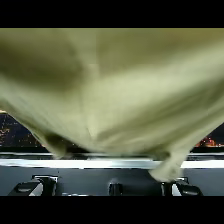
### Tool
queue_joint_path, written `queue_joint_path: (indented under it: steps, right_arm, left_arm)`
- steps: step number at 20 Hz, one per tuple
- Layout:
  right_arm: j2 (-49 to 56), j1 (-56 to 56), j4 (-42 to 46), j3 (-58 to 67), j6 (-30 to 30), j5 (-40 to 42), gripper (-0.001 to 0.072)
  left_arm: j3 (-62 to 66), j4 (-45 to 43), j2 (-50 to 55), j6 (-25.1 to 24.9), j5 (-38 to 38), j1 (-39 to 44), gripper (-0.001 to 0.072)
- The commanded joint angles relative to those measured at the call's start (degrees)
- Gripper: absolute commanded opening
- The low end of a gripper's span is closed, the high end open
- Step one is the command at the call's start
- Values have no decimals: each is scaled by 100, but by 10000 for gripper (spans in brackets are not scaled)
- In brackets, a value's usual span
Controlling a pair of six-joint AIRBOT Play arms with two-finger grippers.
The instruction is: Fold the clothes and pants, and hang the long-sleeved shirts on hangers.
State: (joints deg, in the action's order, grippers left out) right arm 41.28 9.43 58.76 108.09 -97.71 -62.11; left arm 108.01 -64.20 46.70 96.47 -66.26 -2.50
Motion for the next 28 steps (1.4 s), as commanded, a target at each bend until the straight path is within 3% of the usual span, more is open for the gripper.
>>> queue_joint_path:
  steps: [1,4,7,11,13,18,20,21,23,25,28]
  right_arm:
    - [866,-4,-2,15,-120,-387,31]
    - [2223,-4,-269,15,-195,-1143,31]
    - [3751,-11,-468,15,-195,-1366,31]
    - [5512,-328,-463,15,11,-619,31]
    - [6186,-533,-448,13,114,-52,31]
    - [7143,-994,-404,13,107,916,32]
    - [7243,-1117,-404,13,107,916,34]
    - [7235,-1163,-407,15,96,839,79]
    - [7073,-1123,-400,15,87,450,243]
    - [6671,-883,-343,15,138,-254,405]
    - [5685,-363,525,2,719,-1488,447]
  left_arm:
    - [-280,63,579,94,-498,46,20]
    - [-796,72,1558,-385,-483,369,20]
    - [-1150,44,2865,-660,175,734,19]
    - [-1060,144,4647,-393,2131,957,19]
    - [-901,466,5392,-389,2688,1025,19]
    - [-822,916,6343,-354,2243,1095,20]
    - [-822,942,6478,-59,1853,1093,47]
    - [-822,942,6489,114,1709,1080,204]
    - [-780,1019,6398,293,1392,1014,655]
    - [-658,1023,6135,326,828,828,693]
    - [-656,804,5418,326,122,444,694]
